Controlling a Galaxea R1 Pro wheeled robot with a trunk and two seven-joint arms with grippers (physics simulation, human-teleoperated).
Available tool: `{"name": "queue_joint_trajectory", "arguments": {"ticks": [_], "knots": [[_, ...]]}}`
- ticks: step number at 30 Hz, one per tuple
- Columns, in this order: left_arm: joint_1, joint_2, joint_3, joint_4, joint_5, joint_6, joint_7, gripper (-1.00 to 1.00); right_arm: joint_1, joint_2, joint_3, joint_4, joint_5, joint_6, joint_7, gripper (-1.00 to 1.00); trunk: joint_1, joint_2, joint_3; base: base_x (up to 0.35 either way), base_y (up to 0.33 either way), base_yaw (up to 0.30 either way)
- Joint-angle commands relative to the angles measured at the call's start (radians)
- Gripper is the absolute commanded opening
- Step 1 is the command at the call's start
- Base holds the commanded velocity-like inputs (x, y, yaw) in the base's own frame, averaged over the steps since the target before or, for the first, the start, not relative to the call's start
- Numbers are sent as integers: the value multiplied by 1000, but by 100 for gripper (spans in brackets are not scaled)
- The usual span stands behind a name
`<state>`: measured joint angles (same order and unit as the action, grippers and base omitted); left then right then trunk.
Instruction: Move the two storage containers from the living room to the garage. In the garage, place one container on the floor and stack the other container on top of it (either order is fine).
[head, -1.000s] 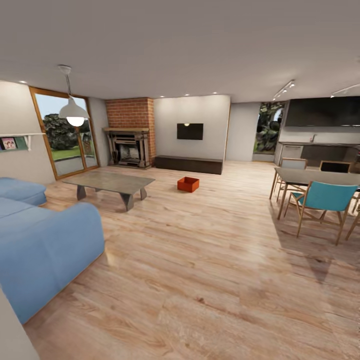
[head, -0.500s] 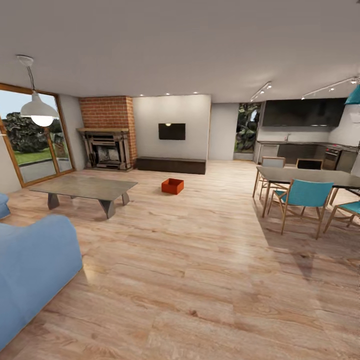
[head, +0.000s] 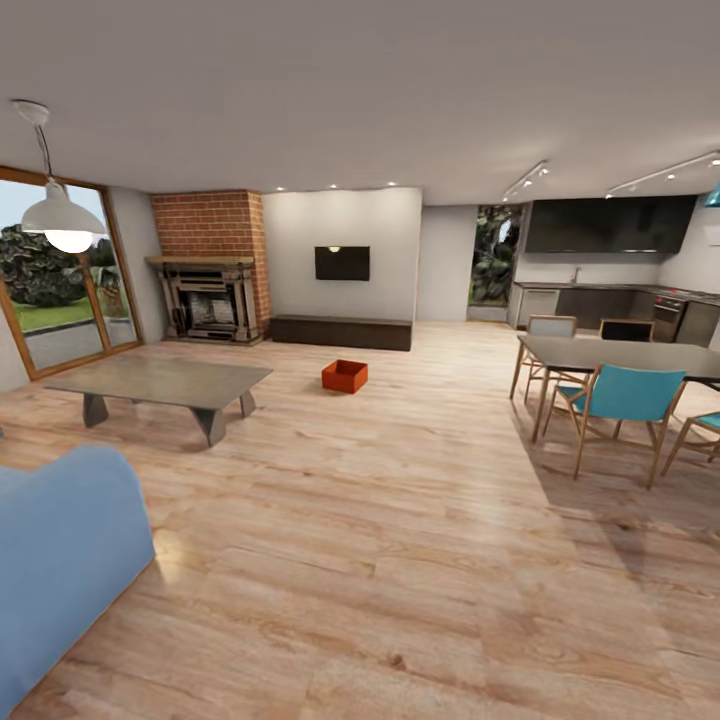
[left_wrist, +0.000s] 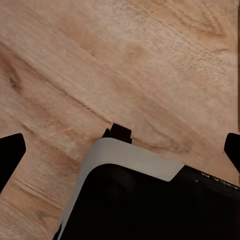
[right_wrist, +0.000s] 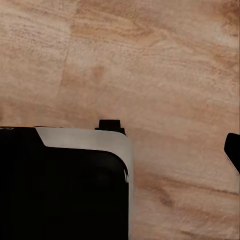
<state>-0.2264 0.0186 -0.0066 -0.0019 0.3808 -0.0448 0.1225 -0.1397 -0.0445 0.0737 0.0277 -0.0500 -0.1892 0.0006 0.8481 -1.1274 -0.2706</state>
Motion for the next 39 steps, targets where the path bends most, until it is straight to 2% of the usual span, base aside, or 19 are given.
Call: {"name": "queue_joint_trajectory", "arguments": {"ticks": [1, 39], "knots": [[-1, 0, -1, 0, 5, -3, 2, 100, -1, 0, 8, 3, -5, -6, -1, 100, 1, -1, -1, 322, 5, 0], [-1, 1, -1, 0, 5, -3, 2, 100, -1, 0, 8, 3, -7, -6, -2, 100, 1, -1, -1, 322, 0, 0]]}}
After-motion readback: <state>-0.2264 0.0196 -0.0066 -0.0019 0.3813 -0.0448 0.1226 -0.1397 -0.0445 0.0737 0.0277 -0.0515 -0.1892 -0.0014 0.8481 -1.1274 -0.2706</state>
